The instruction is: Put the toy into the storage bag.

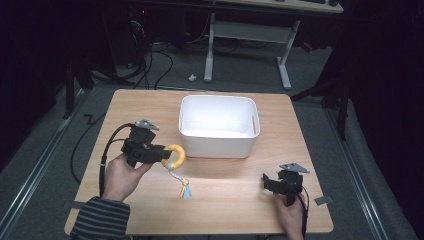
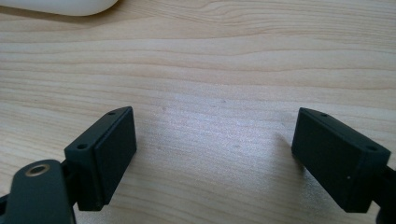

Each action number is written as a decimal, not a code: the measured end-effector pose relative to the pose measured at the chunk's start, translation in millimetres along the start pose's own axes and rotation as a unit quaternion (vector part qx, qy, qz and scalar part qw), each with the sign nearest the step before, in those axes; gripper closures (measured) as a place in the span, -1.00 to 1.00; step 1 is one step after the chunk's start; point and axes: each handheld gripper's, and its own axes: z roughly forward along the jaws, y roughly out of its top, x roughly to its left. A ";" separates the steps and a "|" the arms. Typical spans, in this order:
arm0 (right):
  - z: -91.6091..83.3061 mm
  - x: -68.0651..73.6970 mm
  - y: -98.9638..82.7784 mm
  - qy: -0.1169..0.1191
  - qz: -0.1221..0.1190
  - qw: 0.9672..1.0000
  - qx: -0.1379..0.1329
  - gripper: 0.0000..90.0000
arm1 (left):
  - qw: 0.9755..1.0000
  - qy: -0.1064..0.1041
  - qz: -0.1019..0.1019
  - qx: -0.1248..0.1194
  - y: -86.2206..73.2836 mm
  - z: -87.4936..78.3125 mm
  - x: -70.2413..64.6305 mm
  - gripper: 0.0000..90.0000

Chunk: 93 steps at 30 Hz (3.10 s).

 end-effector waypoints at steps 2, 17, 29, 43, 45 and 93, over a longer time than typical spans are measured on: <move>0.0 0.0 0.0 0.000 0.000 1.000 0.000 -0.69 | 1.000 -0.001 0.002 -0.004 8.3 -4.9 -1.0 0.52; 0.0 -0.1 0.0 0.000 0.000 1.000 0.000 -0.69 | 1.000 -0.014 0.024 -0.008 48.5 -13.7 -11.6 0.53; -0.1 0.2 0.0 0.001 0.000 1.000 0.001 -0.69 | 0.999 -0.017 0.028 -0.005 75.1 -9.7 -12.8 0.53; -0.1 0.3 0.0 0.001 0.000 1.000 0.001 -0.69 | 1.000 -0.011 0.025 -0.006 99.7 -3.7 -11.5 0.53; -0.2 0.4 -0.1 0.001 0.000 1.000 0.001 -0.69 | 1.000 -0.009 0.025 -0.005 103.1 -2.2 -12.0 0.53; -0.4 0.8 -0.1 0.004 -0.002 1.000 0.001 -0.69 | 1.000 0.008 -0.009 -0.013 158.3 30.7 -2.8 0.53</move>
